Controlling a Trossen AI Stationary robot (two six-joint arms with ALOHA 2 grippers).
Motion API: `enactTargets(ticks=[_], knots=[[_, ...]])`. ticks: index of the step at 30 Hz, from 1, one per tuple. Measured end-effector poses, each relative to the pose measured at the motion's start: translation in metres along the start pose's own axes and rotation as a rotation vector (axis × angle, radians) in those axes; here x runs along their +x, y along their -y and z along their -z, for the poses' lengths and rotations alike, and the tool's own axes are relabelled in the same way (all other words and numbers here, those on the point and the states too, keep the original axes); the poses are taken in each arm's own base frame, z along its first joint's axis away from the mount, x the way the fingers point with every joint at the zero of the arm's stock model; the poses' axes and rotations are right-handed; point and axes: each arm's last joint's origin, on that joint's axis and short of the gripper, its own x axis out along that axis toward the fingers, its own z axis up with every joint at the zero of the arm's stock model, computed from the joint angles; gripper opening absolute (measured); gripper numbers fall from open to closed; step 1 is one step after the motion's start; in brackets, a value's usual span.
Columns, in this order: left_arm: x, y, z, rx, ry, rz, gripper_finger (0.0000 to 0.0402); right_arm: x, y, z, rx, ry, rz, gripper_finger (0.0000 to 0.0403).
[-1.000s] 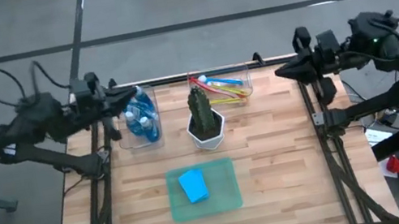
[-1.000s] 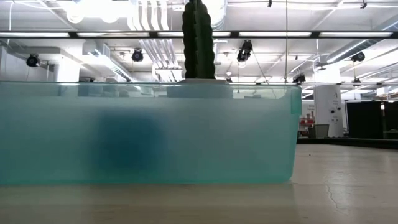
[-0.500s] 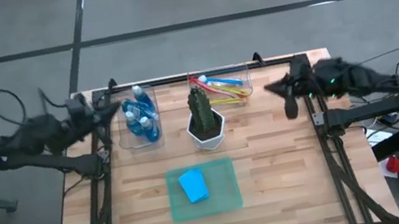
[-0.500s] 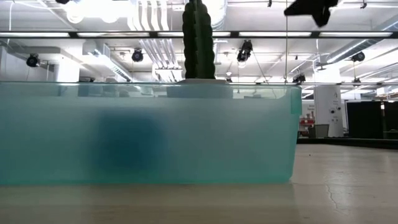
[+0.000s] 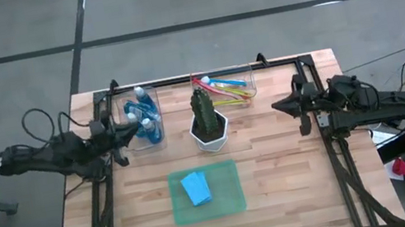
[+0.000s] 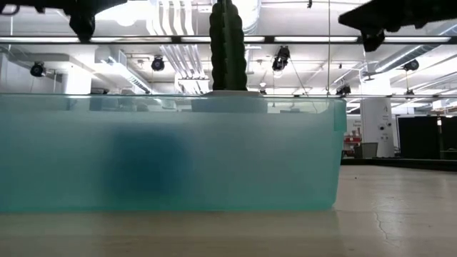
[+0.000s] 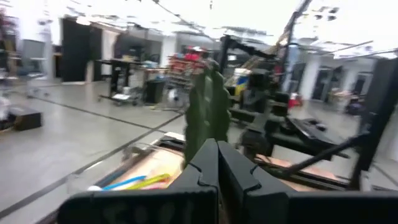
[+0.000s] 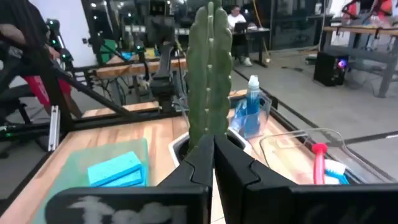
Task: Pick & Place Kitchen Sink Supplies
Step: Return to Home Position
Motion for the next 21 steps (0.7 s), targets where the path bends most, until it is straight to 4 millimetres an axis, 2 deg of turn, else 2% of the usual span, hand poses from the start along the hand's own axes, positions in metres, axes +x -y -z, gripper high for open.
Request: enactTargets(ticks=[10, 16, 21], knots=[[-0.012, -0.011, 0.053, -0.068, 0.098, 0.031, 0.0000, -0.016, 0.004, 0.039, 0.053, 0.033, -0.001, 0.0009], [-0.016, -0.015, 0.072, -0.070, 0.106, 0.032, 0.0000, -0.021, 0.007, 0.066, 0.086, 0.050, -0.026, 0.0009], [-0.018, -0.017, 0.076, -0.040, 0.120, 0.027, 0.0000, -0.022, 0.009, 0.082, 0.104, 0.063, -0.029, 0.0009]])
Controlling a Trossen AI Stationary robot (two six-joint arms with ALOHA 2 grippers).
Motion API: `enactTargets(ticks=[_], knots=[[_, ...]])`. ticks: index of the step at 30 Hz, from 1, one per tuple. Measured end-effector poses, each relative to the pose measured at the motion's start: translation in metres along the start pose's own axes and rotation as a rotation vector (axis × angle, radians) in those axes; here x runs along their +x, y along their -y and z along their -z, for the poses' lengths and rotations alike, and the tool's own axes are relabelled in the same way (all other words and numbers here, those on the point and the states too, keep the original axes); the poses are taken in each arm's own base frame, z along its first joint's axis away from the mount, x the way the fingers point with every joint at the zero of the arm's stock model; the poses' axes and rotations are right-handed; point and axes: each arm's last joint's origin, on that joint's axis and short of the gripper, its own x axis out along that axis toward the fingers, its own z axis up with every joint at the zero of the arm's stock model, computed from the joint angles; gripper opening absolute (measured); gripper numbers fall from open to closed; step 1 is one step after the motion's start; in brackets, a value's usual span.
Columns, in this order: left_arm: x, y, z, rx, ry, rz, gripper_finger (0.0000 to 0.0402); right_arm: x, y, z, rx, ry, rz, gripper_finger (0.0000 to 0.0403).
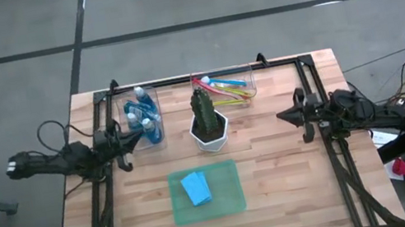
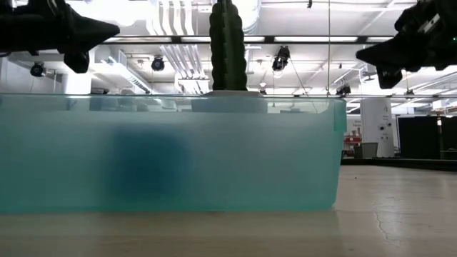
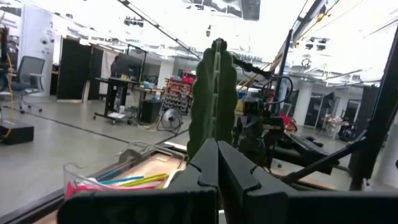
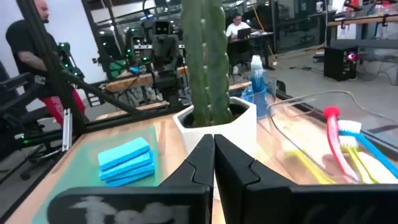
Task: Pick & Place Kitchen Sink Supplies
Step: Return to Home Position
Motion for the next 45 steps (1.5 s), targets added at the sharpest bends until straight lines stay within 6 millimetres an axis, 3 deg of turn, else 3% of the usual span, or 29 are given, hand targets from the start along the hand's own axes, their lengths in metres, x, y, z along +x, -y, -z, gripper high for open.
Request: enactTargets(ticks=[7, 11, 17, 45], knots=[[-0.002, -0.003, 0.016, -0.063, -0.012, -0.036, 0.0000, 0.002, 0.005, 0.022, 0.088, -0.034, 0.010, 0.0009], [-0.002, -0.004, 0.027, -0.167, -0.055, -0.047, 0.0000, 0.004, 0.006, 0.025, 0.084, -0.059, 0.021, 0.0009], [-0.003, -0.006, 0.037, -0.142, -0.137, -0.065, 0.0000, 0.006, 0.007, 0.027, 0.085, -0.094, 0.029, 0.0009], [-0.004, -0.006, 0.042, -0.119, -0.182, -0.074, 0.0000, 0.007, 0.007, 0.029, 0.086, -0.112, 0.034, 0.0009]])
